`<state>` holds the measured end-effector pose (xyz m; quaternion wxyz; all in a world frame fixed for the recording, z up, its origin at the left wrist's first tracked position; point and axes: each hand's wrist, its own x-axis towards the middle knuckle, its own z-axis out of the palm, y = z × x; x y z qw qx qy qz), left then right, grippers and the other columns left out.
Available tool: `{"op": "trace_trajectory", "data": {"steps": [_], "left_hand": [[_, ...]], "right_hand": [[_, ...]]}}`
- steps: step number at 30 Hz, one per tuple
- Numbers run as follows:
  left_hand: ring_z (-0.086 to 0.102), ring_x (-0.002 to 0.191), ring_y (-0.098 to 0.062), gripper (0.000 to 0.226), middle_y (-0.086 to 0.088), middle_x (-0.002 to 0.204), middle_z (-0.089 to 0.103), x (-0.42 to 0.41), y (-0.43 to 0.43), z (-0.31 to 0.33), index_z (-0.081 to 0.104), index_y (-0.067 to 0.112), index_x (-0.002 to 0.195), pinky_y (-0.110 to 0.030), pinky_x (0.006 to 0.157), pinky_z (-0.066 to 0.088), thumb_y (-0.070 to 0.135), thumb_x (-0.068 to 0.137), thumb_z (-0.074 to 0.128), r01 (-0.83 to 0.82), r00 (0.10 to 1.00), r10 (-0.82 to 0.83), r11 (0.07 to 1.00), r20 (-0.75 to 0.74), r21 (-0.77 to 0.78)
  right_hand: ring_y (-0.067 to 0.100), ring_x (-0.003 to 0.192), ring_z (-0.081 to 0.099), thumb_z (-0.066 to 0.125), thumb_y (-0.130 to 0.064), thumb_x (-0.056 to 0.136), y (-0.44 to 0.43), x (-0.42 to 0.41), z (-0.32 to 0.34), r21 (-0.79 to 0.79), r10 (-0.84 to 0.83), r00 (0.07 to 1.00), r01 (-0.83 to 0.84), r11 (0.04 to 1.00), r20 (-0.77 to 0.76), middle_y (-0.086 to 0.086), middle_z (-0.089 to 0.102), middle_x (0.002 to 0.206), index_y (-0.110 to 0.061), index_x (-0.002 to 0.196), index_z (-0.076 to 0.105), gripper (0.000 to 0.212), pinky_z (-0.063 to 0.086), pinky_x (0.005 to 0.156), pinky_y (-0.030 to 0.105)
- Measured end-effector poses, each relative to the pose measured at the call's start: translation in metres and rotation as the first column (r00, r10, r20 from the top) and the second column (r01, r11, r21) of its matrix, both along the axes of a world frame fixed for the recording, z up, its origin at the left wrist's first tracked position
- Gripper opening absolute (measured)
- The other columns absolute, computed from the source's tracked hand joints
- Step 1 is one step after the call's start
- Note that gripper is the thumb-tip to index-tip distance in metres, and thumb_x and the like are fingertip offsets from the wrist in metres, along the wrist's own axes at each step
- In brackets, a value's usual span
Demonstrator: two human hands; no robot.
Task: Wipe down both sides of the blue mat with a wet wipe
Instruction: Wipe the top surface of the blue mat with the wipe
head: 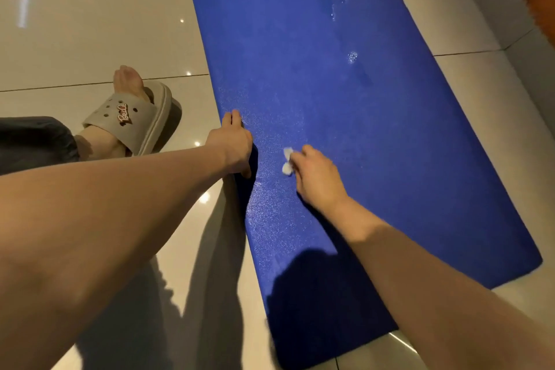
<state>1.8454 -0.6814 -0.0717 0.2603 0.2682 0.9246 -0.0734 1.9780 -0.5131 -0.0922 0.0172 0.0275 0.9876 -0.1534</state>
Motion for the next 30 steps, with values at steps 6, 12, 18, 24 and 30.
{"op": "trace_trajectory", "data": {"steps": [6, 12, 18, 24, 30], "left_hand": [[0.016, 0.148, -0.038, 0.098, -0.021, 0.161, 0.010, -0.001, 0.005, 0.004, 0.047, 0.008, 0.145, -0.045, 0.104, 0.046, 0.058, 0.069, 0.085, 0.022, 1.000, -0.022, 0.998, 0.006, -0.058], [0.031, 0.135, -0.037, 0.100, -0.022, 0.148, 0.025, 0.001, 0.015, 0.011, 0.051, 0.008, 0.140, -0.041, 0.091, 0.052, 0.061, 0.064, 0.086, 0.021, 1.000, -0.022, 0.994, -0.013, -0.103], [0.033, 0.133, -0.035, 0.094, -0.019, 0.145, 0.029, 0.002, 0.012, 0.008, 0.055, 0.010, 0.137, -0.040, 0.089, 0.052, 0.060, 0.064, 0.087, 0.004, 1.000, -0.005, 0.997, -0.013, -0.079], [0.031, 0.135, -0.036, 0.093, -0.019, 0.148, 0.027, 0.002, 0.012, 0.003, 0.055, 0.010, 0.137, -0.041, 0.091, 0.053, 0.059, 0.064, 0.087, 0.002, 1.000, -0.005, 0.997, -0.029, -0.079], [0.032, 0.134, -0.039, 0.099, -0.023, 0.147, 0.026, 0.001, 0.020, 0.006, 0.052, 0.008, 0.140, -0.042, 0.094, 0.052, 0.058, 0.063, 0.089, 0.016, 0.999, -0.020, 0.991, -0.026, -0.130]], "right_hand": [[0.031, 0.081, 0.057, 0.055, -0.004, 0.090, 0.005, -0.012, 0.014, -0.022, -0.047, 0.998, 0.048, 0.999, 0.041, -0.001, 0.048, 0.083, -0.018, 0.087, 0.063, 0.016, 0.037, 0.061, 0.032], [0.023, 0.069, 0.055, 0.063, -0.020, 0.089, 0.033, 0.129, 0.021, -0.099, 0.294, 0.947, -0.283, 0.954, 0.127, -0.002, 0.054, 0.079, -0.021, 0.088, 0.064, 0.002, 0.042, 0.054, 0.030], [0.026, 0.077, 0.055, 0.067, -0.014, 0.086, 0.045, 0.066, 0.002, 0.005, 0.350, 0.931, -0.352, 0.936, 0.103, 0.000, 0.053, 0.087, -0.024, 0.101, 0.055, 0.021, 0.045, 0.057, 0.035], [0.029, 0.084, 0.051, 0.054, 0.001, 0.087, 0.041, -0.034, -0.003, 0.012, -0.062, 0.993, 0.061, 0.998, 0.097, 0.002, 0.048, 0.089, -0.012, 0.095, 0.058, 0.017, 0.033, 0.065, 0.033], [0.029, 0.078, 0.053, 0.055, -0.020, 0.094, 0.047, 0.067, 0.006, -0.107, 0.134, 0.985, -0.122, 0.987, 0.113, 0.001, 0.052, 0.083, -0.021, 0.088, 0.049, 0.009, 0.040, 0.060, 0.037]]}}
